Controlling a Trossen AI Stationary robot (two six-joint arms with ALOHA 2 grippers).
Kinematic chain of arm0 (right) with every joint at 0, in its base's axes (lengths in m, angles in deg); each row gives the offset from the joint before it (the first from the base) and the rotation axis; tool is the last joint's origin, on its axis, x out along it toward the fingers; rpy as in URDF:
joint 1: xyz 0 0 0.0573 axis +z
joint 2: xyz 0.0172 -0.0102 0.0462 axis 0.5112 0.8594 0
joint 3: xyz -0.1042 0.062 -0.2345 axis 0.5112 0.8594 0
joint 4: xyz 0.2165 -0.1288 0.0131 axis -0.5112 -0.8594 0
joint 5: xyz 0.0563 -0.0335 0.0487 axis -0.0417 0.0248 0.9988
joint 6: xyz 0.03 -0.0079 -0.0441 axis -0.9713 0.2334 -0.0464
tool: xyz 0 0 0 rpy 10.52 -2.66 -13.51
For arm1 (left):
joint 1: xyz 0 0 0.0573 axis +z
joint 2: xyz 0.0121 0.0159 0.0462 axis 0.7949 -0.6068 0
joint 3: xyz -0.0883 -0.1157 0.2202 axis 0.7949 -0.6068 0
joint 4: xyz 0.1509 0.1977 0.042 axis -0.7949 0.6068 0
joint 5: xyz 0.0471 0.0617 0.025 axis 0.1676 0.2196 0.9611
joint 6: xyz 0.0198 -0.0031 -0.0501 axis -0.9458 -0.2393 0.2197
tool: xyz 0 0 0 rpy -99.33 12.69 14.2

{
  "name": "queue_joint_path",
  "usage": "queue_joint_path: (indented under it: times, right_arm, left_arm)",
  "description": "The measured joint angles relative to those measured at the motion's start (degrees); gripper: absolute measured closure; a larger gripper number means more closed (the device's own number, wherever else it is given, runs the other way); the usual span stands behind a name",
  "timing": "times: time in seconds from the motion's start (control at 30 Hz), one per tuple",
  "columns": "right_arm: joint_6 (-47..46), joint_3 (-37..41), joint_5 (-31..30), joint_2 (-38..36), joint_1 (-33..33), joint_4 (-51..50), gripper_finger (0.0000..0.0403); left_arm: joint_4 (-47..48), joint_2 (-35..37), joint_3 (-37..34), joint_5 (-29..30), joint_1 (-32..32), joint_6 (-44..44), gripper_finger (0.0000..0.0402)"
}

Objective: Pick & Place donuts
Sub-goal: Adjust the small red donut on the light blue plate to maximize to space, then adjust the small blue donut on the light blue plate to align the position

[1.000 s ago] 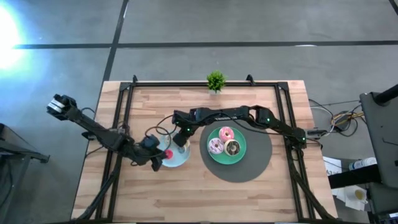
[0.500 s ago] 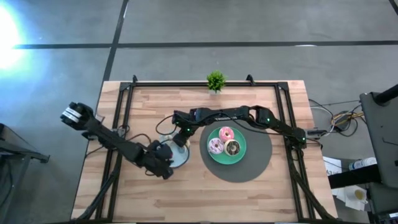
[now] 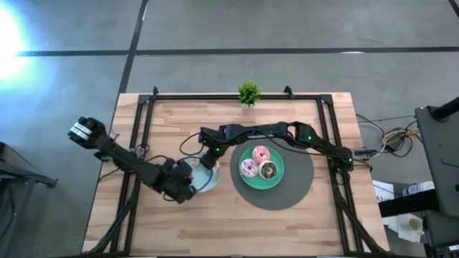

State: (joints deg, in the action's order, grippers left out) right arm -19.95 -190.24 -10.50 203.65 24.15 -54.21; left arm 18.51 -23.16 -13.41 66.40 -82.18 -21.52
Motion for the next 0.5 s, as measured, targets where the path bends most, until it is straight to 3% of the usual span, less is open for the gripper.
queue_joint_path:
  times: [0.13,0.33,0.5]
  right_arm:
    - [0.5,0.0,0.0,-0.02,0.05,-0.46,0.039]
    - [0.9,0.0,-0.04,-0.02,0.05,-0.57,0.039]
    - [0.86,0.0,-0.14,-0.02,0.08,-0.55,0.039]
  left_arm:
    - [2.14,3.84,-0.04,2.2,0.0,1.18,0.0323]
    - [-7.42,6.46,-0.07,2.79,0.02,-6.89,0.0323]
    - [-15.42,5.06,-0.87,9.0,0.24,-10.67,0.0323]
